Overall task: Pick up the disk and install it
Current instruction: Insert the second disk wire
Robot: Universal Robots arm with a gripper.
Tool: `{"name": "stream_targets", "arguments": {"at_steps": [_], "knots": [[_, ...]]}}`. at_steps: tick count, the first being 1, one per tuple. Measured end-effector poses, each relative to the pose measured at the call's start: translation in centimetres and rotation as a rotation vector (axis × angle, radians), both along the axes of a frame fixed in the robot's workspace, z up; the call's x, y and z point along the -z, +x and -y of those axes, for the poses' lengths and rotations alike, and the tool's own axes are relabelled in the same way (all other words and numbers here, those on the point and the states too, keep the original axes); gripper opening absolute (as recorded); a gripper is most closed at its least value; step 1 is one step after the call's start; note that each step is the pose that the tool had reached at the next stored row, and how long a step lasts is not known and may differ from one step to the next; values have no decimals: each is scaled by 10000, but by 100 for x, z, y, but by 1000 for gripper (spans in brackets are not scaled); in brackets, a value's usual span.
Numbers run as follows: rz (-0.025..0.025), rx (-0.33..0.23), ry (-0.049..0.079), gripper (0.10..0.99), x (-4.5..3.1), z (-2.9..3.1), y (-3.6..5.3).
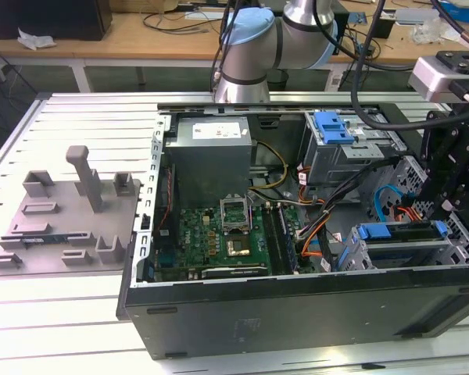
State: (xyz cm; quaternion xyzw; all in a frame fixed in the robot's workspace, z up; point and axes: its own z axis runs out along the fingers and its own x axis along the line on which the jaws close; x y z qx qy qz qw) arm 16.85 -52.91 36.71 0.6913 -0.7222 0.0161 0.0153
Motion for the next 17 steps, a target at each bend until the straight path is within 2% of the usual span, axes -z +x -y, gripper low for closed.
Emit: {"name": "stream_targets", "arguments": {"at_steps": [6,8,10,13,15,17], "knots": [[-3,0,-9,365,0,-3,0],[-46,-2,-160,365,-5,-25,3],[-76,-1,-359,365,-10,-81,7],[-82,-2,-528,365,-10,-199,16],[-88,-8,-623,365,-9,-248,18],[-113,-51,-830,365,-9,-297,18]]}}
